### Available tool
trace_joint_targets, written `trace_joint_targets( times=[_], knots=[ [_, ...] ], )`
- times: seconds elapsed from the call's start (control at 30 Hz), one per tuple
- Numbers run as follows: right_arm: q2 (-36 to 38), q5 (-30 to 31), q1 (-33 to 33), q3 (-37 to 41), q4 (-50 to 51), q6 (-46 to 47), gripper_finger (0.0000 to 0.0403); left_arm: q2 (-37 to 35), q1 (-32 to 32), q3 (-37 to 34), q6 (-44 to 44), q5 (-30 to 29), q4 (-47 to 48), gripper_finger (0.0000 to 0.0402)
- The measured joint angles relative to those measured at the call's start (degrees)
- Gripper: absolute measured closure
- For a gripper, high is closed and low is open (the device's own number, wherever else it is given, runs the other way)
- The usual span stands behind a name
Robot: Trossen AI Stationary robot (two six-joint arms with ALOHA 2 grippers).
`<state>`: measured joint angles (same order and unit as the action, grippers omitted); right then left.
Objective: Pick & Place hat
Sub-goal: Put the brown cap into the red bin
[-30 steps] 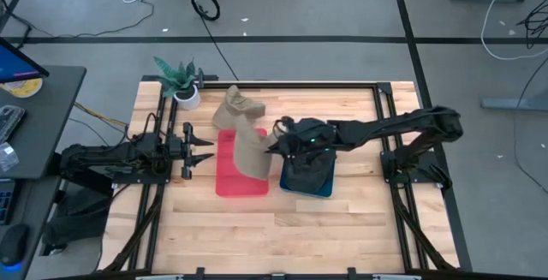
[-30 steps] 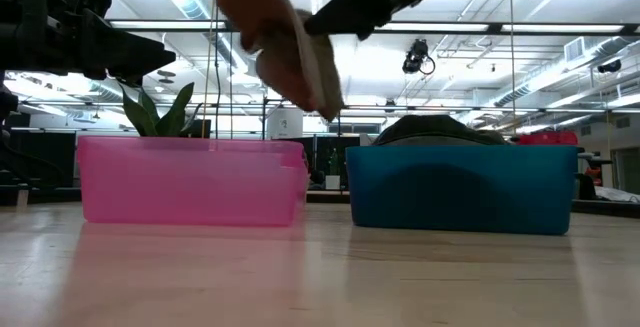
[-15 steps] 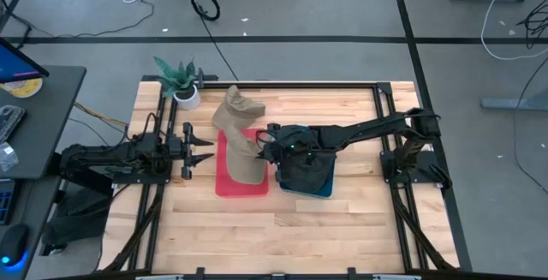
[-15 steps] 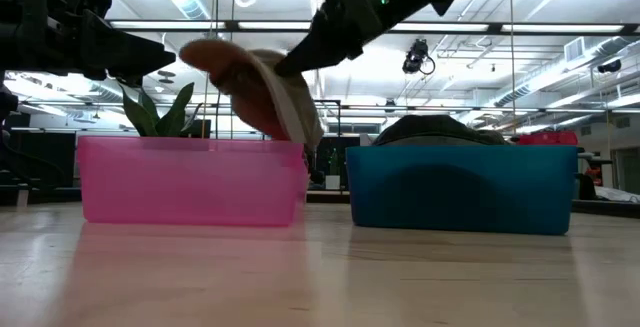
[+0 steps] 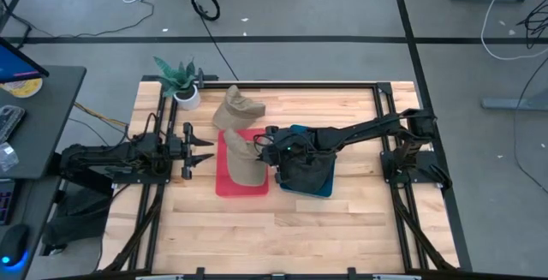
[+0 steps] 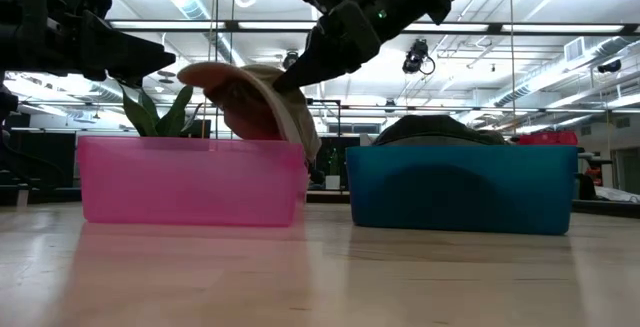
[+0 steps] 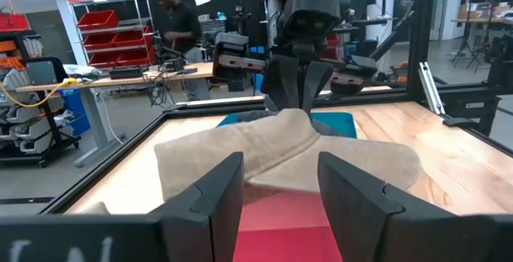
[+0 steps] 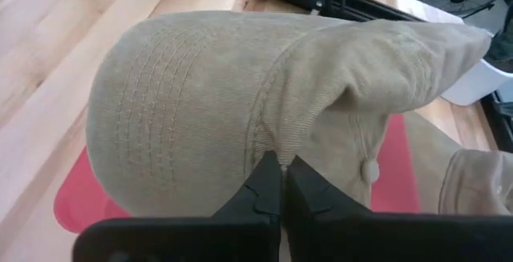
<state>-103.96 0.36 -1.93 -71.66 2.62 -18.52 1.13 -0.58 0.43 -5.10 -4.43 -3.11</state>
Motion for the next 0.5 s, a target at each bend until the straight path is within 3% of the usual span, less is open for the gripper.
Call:
trace_joint_targets(
  times=[0.5],
  knots=[
    [-2.81,0.09,-0.32,0.04,-3.35,-3.53,0.0403,-0.02,0.01,0.0,0.0,0.0,-0.03,0.0236]
  ],
)
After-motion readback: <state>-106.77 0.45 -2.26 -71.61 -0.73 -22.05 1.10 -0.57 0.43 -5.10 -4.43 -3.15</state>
